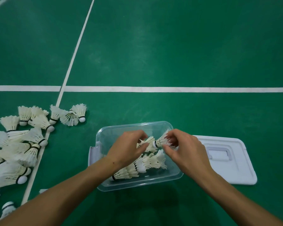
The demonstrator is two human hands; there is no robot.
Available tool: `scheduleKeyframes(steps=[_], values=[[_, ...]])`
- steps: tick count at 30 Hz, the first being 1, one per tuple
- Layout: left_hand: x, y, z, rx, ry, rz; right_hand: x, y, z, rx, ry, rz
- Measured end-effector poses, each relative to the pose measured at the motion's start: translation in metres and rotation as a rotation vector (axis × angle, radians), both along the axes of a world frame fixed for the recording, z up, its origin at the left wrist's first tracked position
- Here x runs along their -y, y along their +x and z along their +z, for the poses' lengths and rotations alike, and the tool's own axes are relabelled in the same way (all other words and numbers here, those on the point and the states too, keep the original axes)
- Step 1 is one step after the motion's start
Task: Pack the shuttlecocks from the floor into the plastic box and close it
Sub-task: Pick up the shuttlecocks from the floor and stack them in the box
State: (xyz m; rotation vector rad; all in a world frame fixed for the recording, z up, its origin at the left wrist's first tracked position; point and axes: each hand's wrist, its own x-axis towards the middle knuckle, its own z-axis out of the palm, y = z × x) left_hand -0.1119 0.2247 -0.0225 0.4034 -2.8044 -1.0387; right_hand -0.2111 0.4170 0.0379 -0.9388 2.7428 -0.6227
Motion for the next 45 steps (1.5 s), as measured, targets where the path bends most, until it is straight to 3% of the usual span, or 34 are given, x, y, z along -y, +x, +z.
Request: scheduleKeyframes(steps=[3, 12, 23, 32, 38, 45], values=[[-0.012, -0.008, -0.014, 0.104, -0.103, -0.024, 0.006, 0.005, -0.006, -0.091, 0.085, 0.000], [-0.031, -0.036, -0.040, 0.266, -0.393, -0.022, 0.010, 0.007, -0.011, -0.079, 0.133, -0.094], [-0.011, -0.022, -0.021, 0.198, -0.301, 0.031, 0.011, 0.011, -0.006, -0.021, 0.068, -0.161], [-0.002, -0.008, -0.006, 0.139, -0.176, 0.083, 0.023, 0.003, -0.012, 0.003, 0.092, -0.011], [0.000, -0.004, -0.008, 0.118, -0.194, 0.074, 0.044, 0.004, -0.034, 0.215, 0.049, 0.033], [-0.003, -0.010, -0.014, 0.134, -0.243, 0.097, 0.050, -0.005, -0.030, 0.214, 0.176, 0.054]])
